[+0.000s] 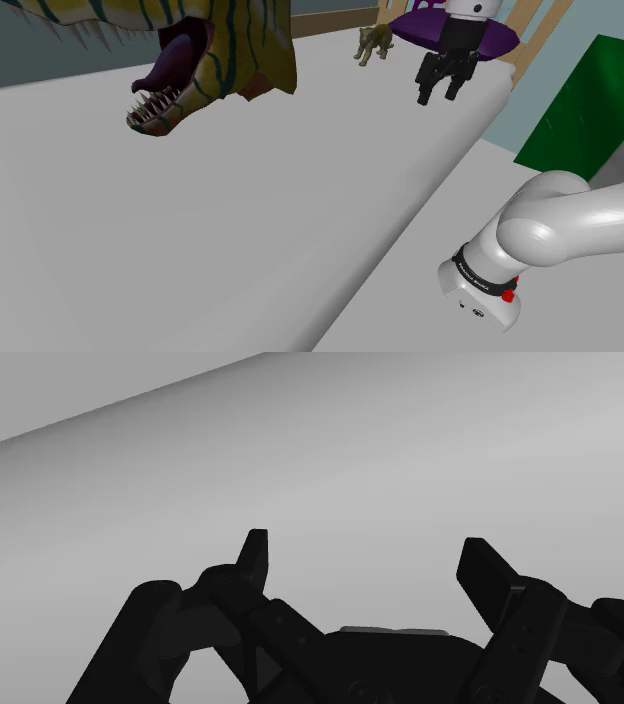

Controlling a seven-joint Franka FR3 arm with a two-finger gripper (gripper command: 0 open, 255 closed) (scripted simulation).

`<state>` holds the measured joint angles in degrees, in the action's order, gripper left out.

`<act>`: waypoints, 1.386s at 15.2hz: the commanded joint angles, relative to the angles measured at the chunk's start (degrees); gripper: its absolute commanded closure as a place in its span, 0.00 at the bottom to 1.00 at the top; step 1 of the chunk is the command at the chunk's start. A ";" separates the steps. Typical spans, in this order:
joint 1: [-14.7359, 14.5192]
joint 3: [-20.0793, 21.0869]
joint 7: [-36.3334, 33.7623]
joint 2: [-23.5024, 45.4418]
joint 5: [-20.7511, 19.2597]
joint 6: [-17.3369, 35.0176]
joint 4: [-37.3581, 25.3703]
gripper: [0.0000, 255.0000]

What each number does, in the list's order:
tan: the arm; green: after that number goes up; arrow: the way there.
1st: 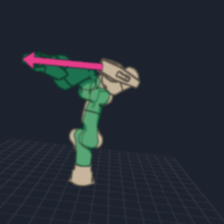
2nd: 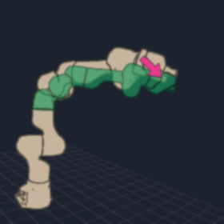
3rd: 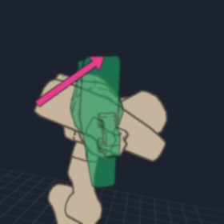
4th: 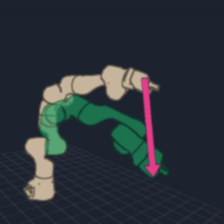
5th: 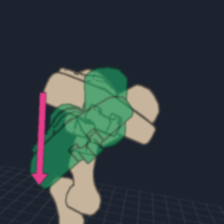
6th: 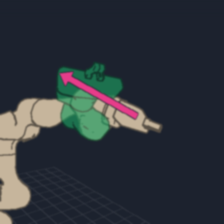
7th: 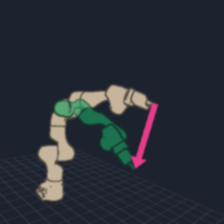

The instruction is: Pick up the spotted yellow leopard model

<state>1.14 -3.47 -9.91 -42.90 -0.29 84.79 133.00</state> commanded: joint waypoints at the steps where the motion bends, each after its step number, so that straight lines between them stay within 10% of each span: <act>1: 0.00 0.00 0.00 0.00 0.00 0.00 0.00 0.00; 21: 6.64 3.92 -31.98 44.60 -3.03 -2.06 -49.38 0.00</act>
<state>7.67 0.48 -40.15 -0.71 -2.97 83.73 87.12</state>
